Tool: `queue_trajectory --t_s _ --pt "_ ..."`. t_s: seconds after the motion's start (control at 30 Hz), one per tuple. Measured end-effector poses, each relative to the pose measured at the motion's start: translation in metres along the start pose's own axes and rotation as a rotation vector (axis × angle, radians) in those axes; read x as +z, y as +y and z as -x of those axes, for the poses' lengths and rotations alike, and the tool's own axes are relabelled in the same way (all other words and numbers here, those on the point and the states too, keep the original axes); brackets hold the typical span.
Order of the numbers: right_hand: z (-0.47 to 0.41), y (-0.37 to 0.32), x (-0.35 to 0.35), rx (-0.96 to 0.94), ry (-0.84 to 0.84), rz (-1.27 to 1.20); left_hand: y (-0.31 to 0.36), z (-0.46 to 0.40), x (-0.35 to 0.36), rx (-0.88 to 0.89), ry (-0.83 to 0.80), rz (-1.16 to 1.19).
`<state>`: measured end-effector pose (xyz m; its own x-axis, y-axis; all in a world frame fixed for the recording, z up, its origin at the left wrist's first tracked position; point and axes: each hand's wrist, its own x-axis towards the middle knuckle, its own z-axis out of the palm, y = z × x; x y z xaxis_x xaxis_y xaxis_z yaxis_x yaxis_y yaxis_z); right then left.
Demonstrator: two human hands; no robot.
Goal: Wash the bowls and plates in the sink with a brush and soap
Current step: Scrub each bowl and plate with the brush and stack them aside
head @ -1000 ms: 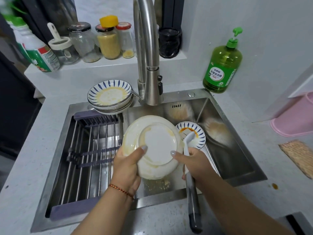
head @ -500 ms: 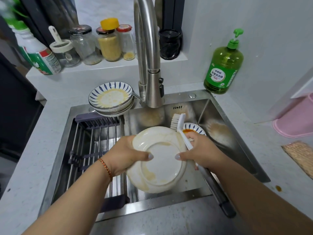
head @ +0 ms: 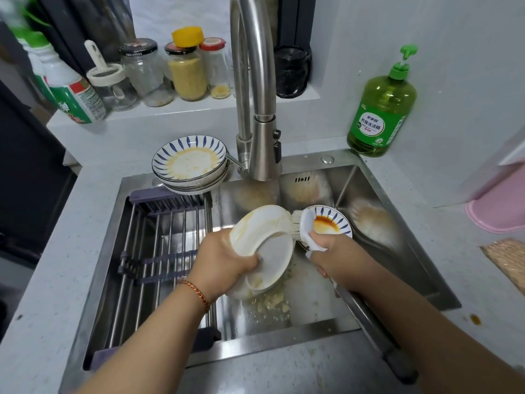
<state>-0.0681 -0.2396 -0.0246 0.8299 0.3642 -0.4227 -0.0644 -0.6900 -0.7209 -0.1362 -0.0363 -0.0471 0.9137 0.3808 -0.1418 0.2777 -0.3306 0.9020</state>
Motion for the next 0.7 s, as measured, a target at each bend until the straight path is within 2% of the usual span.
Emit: queue_trajectory --t_s 0.13,0.23,0.33,0.4,0.53,0.63,0.7 --pt "0.015 -0.03 0.008 -0.152 -0.02 0.241 -0.001 -0.002 0.007 0.017 -0.013 -0.118" --pt "0.037 -0.047 0.02 -0.278 -0.071 0.458 -0.006 -0.002 0.011 -0.023 -0.019 -0.073" --pt "0.047 -0.054 0.027 -0.324 -0.096 0.544 -0.009 0.003 0.014 -0.01 -0.04 -0.082" --pt "0.033 -0.048 0.016 -0.219 -0.066 0.497 -0.01 0.004 0.012 0.009 -0.022 -0.081" --pt "-0.001 -0.018 -0.009 0.099 -0.058 0.22 -0.007 0.006 0.002 0.007 0.0 0.025" --pt "-0.008 -0.007 -0.008 0.136 -0.04 0.114 -0.005 0.005 -0.001 0.011 -0.019 0.096" --pt "-0.003 -0.014 -0.005 0.057 -0.018 0.123 -0.006 0.001 0.0 0.021 -0.021 0.087"
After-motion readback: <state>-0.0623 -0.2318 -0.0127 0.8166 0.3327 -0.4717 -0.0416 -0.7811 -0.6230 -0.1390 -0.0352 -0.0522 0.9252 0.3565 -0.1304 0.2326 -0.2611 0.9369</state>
